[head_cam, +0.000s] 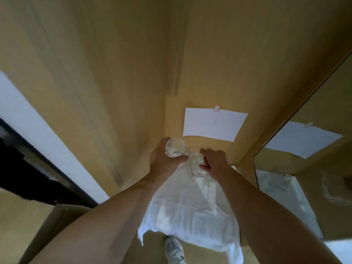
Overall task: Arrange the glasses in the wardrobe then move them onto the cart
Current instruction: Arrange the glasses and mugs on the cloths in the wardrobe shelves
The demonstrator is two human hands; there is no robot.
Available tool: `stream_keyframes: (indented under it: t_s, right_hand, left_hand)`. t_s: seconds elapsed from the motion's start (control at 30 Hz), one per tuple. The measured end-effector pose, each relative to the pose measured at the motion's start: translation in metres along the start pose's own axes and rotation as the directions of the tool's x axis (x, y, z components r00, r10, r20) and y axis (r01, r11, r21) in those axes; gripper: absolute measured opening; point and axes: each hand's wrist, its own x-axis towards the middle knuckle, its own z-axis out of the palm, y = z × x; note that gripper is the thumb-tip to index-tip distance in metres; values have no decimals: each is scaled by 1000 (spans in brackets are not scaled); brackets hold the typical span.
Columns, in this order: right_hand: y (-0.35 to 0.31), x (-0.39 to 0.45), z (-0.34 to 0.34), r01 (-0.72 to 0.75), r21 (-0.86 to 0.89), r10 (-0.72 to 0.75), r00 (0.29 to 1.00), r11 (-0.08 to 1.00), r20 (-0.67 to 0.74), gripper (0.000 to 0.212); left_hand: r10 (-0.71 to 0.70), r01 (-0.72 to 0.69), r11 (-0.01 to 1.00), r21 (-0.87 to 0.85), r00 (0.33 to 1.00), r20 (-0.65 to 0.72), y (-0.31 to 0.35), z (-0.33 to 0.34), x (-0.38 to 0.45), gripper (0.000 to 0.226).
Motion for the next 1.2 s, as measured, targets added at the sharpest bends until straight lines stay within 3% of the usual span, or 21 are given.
stream_keyframes:
  t_s: [0.17, 0.27, 0.47, 0.57, 0.77, 0.9, 1.0, 1.1, 1.2]
  right_hand:
    - [-23, -47, -22, 200, -226, -205, 979, 953, 0, 27]
    - [-37, -71, -31, 212, -337, -245, 968, 917, -57, 34]
    - [-73, -123, -60, 303, -533, -367, 930, 790, -16, 41]
    - [-74, -145, -75, 367, -439, -415, 910, 820, -13, 35]
    - [-68, -181, -107, 406, -293, -431, 902, 866, -26, 25]
    - [-68, -202, -129, 378, -235, -403, 913, 895, -66, 51]
    - [-64, -215, -149, 400, -183, -413, 910, 898, -41, 46]
    - [-59, -236, -170, 427, -176, -436, 900, 887, -14, 48]
    - [-50, -259, -196, 449, -179, -453, 891, 875, 23, 42]
  left_hand:
    - [55, -50, 988, -147, 998, 28, 51, -15, -9, 63]
    - [110, -98, 977, -187, 992, 59, 81, -22, -20, 67]
    - [156, -125, 972, -200, 976, 150, 137, -36, -46, 62]
    - [144, -102, 974, -202, 967, 210, 160, -41, -63, 70]
    - [209, -154, 955, -255, 955, 209, 195, -45, -101, 66]
    - [242, -181, 935, -304, 954, 177, 216, -45, -130, 66]
    - [215, -149, 916, -372, 966, 141, 230, -45, -156, 67]
    - [187, -123, 912, -391, 973, 132, 240, -43, -186, 86]
    - [185, -133, 916, -378, 977, 105, 251, -39, -220, 83]
